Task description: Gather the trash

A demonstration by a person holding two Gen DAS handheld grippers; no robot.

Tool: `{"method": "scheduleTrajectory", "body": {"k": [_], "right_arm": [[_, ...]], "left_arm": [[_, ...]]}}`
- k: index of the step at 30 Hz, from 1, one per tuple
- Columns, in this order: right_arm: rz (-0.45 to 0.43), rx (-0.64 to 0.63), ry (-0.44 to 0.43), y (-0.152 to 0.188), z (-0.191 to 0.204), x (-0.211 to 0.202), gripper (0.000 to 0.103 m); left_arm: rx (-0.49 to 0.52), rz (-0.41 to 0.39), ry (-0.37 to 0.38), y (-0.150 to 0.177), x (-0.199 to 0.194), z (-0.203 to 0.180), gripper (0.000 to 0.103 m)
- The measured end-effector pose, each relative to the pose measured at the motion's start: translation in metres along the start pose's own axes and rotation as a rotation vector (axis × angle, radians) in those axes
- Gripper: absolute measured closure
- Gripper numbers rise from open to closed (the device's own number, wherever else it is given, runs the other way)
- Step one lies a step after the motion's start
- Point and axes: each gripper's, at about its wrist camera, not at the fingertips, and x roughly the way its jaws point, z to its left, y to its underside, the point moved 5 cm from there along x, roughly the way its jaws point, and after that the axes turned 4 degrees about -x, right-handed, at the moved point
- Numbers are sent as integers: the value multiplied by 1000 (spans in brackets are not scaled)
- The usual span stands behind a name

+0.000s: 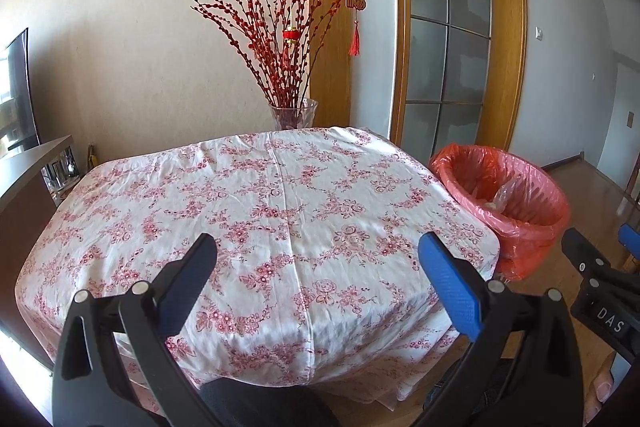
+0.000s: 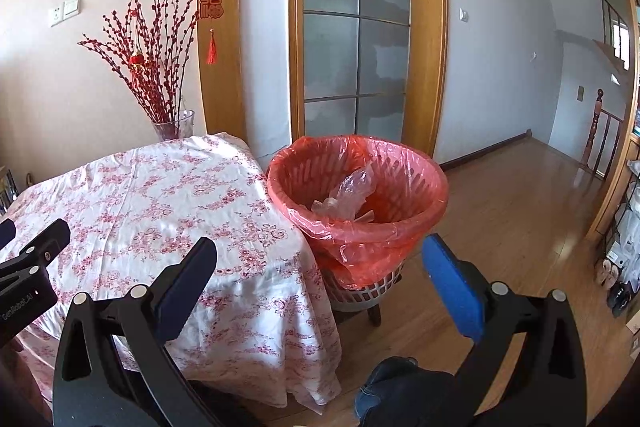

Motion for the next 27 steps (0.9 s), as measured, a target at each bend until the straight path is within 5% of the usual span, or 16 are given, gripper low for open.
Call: {"method": "scheduleTrajectory", "body": {"k": [27], "right_arm": [[1, 4, -15, -4, -2, 2, 2]], "left_arm": [[5, -6, 18, -5, -3, -8, 4]]}}
